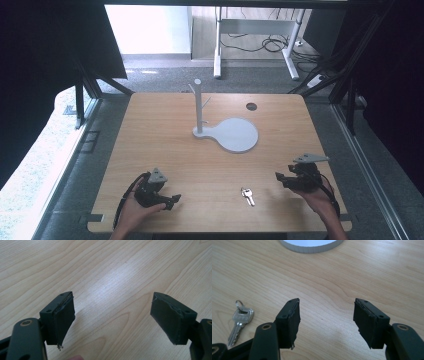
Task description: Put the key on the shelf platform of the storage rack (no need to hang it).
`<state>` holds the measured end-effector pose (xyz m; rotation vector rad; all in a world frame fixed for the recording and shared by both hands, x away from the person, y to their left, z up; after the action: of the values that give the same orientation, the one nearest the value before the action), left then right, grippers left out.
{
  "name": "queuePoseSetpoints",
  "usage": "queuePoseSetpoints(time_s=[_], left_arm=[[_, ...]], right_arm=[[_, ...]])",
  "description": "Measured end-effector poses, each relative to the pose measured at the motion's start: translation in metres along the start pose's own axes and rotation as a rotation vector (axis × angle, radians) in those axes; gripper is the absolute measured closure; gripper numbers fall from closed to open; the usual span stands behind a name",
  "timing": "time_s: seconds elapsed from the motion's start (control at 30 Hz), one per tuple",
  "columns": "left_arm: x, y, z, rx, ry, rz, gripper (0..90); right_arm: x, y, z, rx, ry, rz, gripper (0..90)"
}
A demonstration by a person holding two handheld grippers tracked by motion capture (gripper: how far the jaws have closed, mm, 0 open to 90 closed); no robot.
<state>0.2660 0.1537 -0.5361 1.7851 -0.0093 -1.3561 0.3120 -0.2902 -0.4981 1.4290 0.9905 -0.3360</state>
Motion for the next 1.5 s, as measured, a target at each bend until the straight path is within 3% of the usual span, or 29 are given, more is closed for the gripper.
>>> queuePoseSetpoints(time_s=[0.17,0.33,0.6,0.77,1.5], left_arm=[[0.001,-0.001,-0.002,-0.016,0.008,-0.003,20.0],[0.003,-0.001,0.000,-0.006,0.005,-0.013,20.0],[0.002,0.000,0.001,0.005,0.001,-0.014,20.0],[0.001,0.000,0.000,0.005,0.003,-0.010,19.9],[0.007,-0.001,0.002,0.012,-0.008,-0.026,20.0]], right_arm=[[-0.005,0.010,-0.009,-0.046,0.017,-0.026,41.0],[-0.007,0.019,-0.021,-0.098,0.028,-0.061,40.8],[-0.006,0.029,-0.038,-0.139,0.071,-0.115,44.5],[-0.004,0.034,-0.045,-0.158,0.062,-0.137,45.2],[0.018,0.039,-0.084,-0.245,0.105,-0.239,47.8]])
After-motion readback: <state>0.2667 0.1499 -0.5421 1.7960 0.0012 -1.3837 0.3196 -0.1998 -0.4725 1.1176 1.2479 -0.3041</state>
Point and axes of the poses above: each handheld gripper's, and its own axes: x roughly forward along the jaws, y roughly out of its top, z roughly to its right, the point moved 3 cm from there along x, roughly forward along the jaws, and after that the axes turned 12 degrees about x, right-handed, at the moved point
